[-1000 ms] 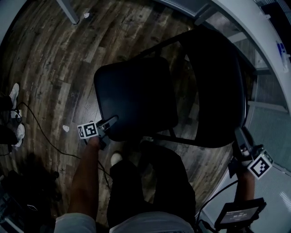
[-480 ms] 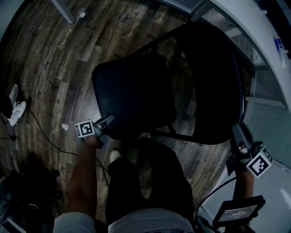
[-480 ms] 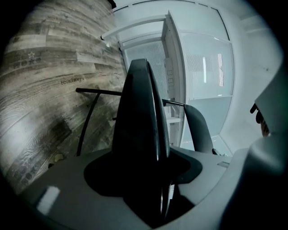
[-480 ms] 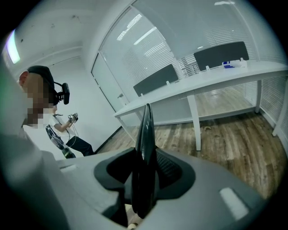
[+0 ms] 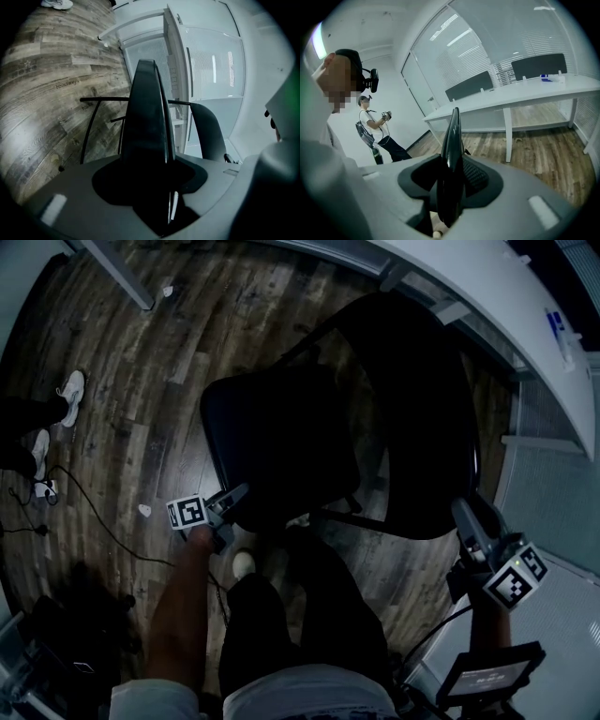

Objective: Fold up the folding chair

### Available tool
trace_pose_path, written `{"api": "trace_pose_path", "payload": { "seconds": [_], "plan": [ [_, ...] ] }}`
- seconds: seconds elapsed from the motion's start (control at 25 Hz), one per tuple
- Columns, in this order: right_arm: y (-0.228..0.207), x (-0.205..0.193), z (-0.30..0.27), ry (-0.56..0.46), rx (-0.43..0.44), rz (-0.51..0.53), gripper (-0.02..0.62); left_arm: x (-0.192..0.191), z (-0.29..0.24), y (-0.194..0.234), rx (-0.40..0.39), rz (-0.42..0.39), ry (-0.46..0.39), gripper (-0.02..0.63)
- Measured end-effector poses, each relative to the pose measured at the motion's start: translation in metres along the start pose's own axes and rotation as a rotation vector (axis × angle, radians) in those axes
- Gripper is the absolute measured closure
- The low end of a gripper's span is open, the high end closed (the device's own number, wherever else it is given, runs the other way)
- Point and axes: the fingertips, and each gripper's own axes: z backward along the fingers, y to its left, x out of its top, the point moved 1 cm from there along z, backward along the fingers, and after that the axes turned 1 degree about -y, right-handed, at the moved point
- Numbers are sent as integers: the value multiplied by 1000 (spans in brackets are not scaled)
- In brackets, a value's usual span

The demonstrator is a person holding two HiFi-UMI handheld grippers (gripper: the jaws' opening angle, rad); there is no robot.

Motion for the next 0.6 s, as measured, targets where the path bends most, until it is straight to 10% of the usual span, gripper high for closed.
{"api": "trace_pose_path", "payload": {
  "seconds": [0.6],
  "plan": [
    [44, 21, 9, -16, 51, 48, 462, -5, -21, -78, 33, -17, 43, 426]
  ]
}}
